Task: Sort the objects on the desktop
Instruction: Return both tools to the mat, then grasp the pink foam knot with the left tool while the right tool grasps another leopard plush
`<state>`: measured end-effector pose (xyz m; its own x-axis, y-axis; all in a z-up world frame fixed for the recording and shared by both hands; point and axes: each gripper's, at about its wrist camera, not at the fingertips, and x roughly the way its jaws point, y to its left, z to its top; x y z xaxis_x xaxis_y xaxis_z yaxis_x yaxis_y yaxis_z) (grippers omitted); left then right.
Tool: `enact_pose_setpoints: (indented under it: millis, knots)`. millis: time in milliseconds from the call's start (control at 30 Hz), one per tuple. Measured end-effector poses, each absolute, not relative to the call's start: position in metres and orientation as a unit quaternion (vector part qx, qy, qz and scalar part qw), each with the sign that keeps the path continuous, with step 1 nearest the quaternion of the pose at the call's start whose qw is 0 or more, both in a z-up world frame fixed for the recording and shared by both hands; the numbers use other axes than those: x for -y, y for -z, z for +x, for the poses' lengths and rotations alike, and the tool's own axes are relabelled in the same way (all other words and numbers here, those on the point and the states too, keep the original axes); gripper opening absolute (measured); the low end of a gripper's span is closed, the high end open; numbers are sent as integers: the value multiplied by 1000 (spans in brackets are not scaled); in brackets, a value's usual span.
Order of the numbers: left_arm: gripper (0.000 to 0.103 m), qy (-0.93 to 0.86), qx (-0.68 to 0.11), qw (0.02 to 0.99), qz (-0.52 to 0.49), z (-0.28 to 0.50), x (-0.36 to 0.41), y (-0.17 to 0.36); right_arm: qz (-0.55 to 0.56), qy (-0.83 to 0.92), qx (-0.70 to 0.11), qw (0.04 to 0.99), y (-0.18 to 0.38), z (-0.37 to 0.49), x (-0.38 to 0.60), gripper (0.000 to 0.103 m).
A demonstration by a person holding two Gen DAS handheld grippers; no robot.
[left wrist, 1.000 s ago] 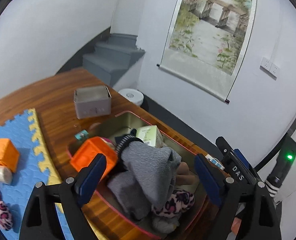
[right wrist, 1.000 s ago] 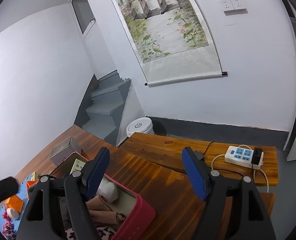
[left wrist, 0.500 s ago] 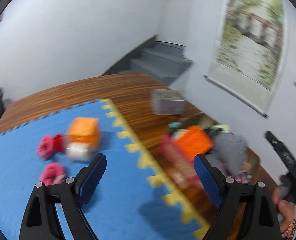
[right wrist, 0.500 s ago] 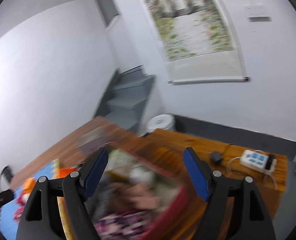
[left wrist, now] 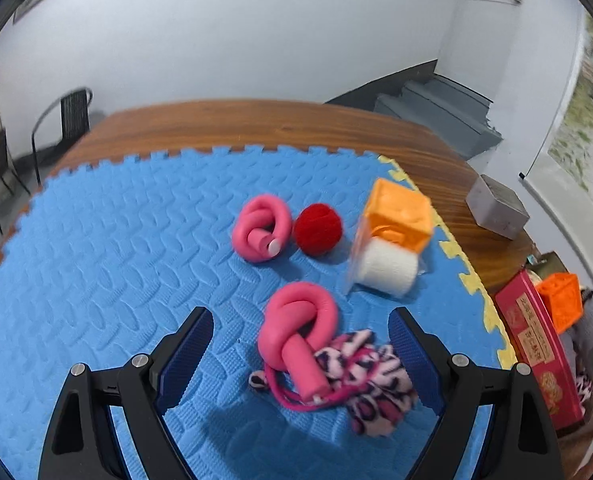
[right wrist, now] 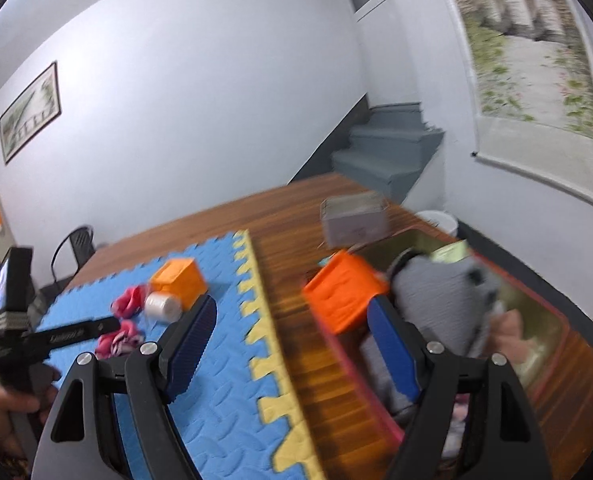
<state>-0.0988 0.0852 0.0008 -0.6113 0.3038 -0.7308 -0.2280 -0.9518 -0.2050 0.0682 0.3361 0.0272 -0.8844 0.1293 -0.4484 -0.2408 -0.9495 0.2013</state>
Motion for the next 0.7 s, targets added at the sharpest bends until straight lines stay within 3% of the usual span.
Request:
enact_pose_setpoints:
  millis: [200, 267, 300, 333, 700]
  knots:
    - [89, -882, 75, 133, -446, -122, -65, 25, -239, -962, -112, 75, -14, 54, -322, 81]
    - [61, -878, 76, 134, -453, -125, -63, 30, -244, -961, -109, 68, -10, 52, -319, 81]
    - [56, -877, 74, 137, -455, -124, -63, 31, -248, -961, -108, 65, -7, 50, -318, 81]
    - [42, -875, 76, 143, -455, -123, -64, 31, -252, -960, -106, 62, -5, 49, -317, 81]
    - [42, -906, 114, 134, -384, -89, -38, -8, -328, -933, -128, -75, -7, 21, -285, 81]
